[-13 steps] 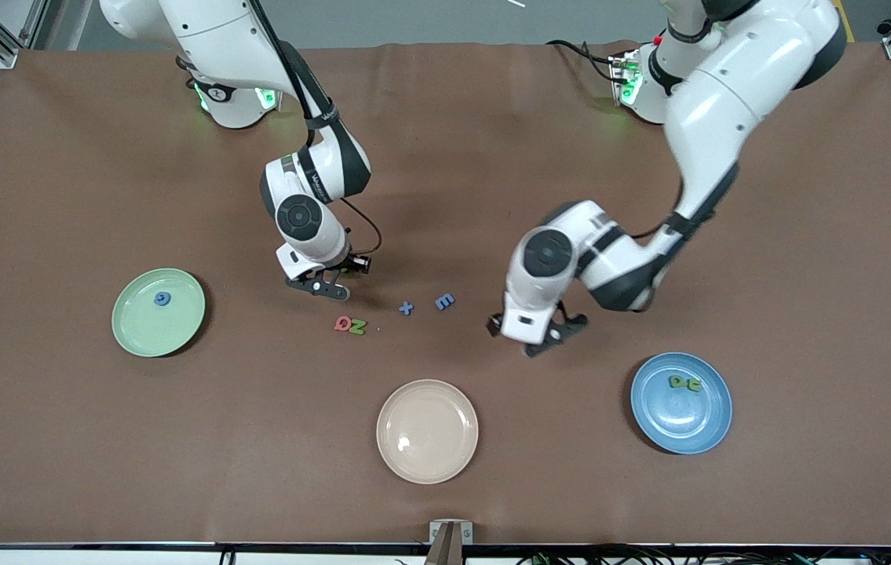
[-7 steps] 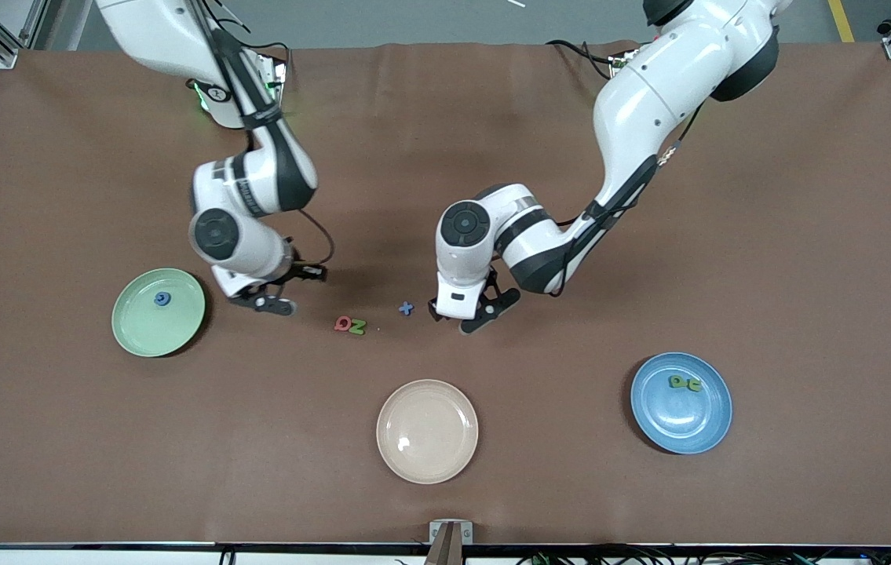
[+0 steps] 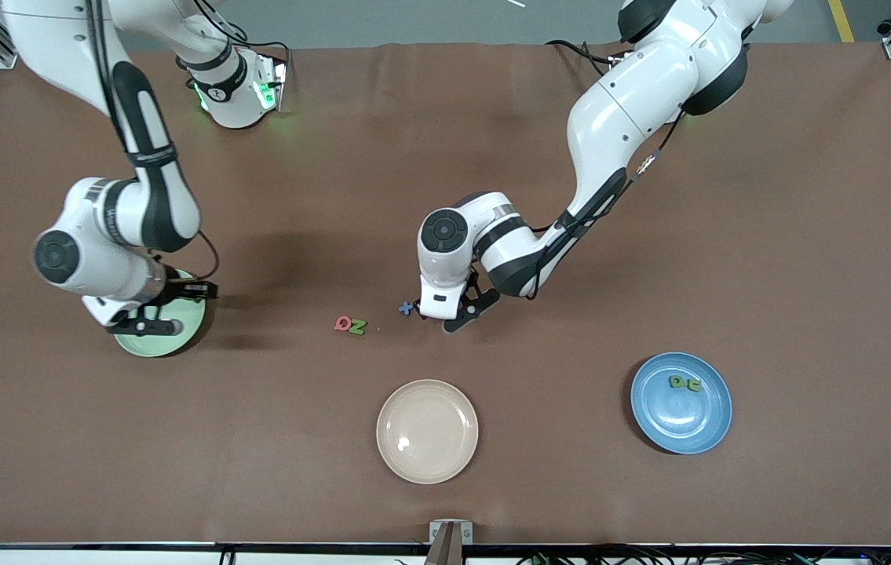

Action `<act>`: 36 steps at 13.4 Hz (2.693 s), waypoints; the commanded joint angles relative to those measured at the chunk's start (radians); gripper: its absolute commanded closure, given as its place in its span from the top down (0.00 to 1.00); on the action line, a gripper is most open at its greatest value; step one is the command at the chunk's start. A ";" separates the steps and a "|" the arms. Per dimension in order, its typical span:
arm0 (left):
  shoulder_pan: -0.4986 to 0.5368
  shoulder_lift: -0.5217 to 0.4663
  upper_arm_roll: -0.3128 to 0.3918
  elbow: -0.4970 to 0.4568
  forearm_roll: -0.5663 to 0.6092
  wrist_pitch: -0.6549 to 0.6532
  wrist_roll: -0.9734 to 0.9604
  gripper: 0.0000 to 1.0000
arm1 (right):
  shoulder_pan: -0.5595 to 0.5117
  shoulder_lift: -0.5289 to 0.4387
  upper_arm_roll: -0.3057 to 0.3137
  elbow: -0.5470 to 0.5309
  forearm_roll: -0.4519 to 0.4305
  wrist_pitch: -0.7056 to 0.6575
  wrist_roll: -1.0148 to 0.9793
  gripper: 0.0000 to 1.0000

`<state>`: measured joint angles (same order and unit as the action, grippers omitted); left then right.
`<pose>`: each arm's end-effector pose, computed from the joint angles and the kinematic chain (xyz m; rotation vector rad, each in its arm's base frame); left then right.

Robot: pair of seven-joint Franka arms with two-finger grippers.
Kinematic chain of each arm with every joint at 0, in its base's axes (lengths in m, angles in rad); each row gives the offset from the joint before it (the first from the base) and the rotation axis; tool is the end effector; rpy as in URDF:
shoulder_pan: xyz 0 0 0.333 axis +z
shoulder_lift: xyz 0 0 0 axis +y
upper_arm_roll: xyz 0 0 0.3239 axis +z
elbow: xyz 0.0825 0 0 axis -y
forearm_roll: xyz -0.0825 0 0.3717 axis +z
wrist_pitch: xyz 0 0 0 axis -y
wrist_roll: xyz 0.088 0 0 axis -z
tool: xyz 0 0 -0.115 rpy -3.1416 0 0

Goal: Sort upper and lower case letters into plates
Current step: 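Carry the green B to the green plate while the left gripper grasps the m, then release the B on the green plate while the left gripper carries the m, then drop the m on the blue plate while the right gripper reaches the Z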

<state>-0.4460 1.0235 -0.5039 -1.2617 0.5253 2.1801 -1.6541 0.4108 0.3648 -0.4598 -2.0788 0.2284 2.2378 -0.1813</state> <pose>0.5274 -0.5275 0.1805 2.9732 0.9503 0.0168 0.5606 -0.0155 0.2636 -3.1077 0.0165 0.2413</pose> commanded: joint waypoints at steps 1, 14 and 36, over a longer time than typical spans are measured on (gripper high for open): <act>-0.028 0.013 0.025 0.028 -0.018 0.007 -0.006 0.70 | -0.078 0.014 0.012 -0.017 -0.034 0.046 -0.090 0.20; 0.136 -0.126 0.054 0.015 -0.021 -0.046 0.096 0.00 | -0.086 0.098 0.029 -0.063 -0.015 0.157 -0.096 0.25; 0.240 -0.091 -0.016 -0.056 -0.083 0.033 0.115 0.89 | 0.350 0.115 0.033 0.273 0.057 -0.095 0.615 1.00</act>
<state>-0.1419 0.9362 -0.5339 -1.3115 0.4820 2.1685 -1.4576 0.7457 0.4567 -0.4171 -1.8156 0.2646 2.1217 0.4065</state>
